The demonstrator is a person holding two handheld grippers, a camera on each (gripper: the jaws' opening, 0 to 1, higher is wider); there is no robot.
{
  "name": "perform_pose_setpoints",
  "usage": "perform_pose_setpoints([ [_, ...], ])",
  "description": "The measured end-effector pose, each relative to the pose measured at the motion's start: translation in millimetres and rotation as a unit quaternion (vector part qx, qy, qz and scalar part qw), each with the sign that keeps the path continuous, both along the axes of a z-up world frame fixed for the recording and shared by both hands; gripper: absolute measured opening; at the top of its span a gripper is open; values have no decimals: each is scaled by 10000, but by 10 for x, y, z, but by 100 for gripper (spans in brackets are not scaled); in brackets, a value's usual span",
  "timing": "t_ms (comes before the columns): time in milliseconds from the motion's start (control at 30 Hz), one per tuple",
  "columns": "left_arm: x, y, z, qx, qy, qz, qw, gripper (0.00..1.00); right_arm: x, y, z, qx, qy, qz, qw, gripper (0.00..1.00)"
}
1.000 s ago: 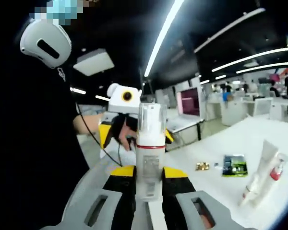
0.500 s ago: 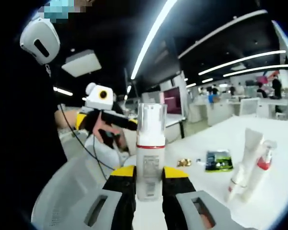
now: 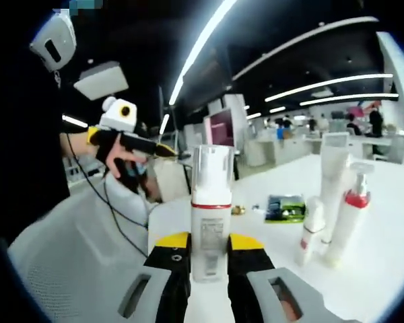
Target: Arrange the skincare products in the storage area until every visible bottle or jar stands upright without overlapping.
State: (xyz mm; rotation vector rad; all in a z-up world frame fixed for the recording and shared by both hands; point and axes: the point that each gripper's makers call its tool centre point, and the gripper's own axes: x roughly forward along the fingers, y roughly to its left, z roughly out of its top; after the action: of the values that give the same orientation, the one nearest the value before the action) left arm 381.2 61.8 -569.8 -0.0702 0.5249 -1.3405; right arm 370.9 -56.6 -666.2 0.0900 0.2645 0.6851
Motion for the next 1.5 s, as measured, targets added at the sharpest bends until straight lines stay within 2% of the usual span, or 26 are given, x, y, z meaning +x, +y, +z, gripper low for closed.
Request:
perform_pose_setpoints([
  [267, -25, -8, -141, 123, 103, 41, 9999, 98, 117, -291, -446, -229, 237, -314, 9990, 11],
  [567, -115, -126, -291, 288, 233, -76, 9993, 97, 264, -411, -673, -408, 240, -519, 9975, 11],
  [733, -100, -170, -353, 380, 255, -91, 9989, 97, 360, -490, -704, -518, 41, -557, 9971, 11],
  [867, -104, -183, -415, 442, 293, -95, 9985, 97, 376, -535, -790, -823, -81, -469, 9955, 11],
  [1000, -90, -178, -483, 483, 359, -122, 9981, 96, 352, -554, -777, -757, -172, -441, 9960, 11],
  [1167, -91, -207, -517, 477, 411, -189, 9978, 96, 316, -554, -778, -776, -158, -330, 9963, 12],
  [1500, -32, -194, -631, 456, 529, -224, 9973, 95, 339, -570, -786, -1243, -77, 60, 9922, 12],
])
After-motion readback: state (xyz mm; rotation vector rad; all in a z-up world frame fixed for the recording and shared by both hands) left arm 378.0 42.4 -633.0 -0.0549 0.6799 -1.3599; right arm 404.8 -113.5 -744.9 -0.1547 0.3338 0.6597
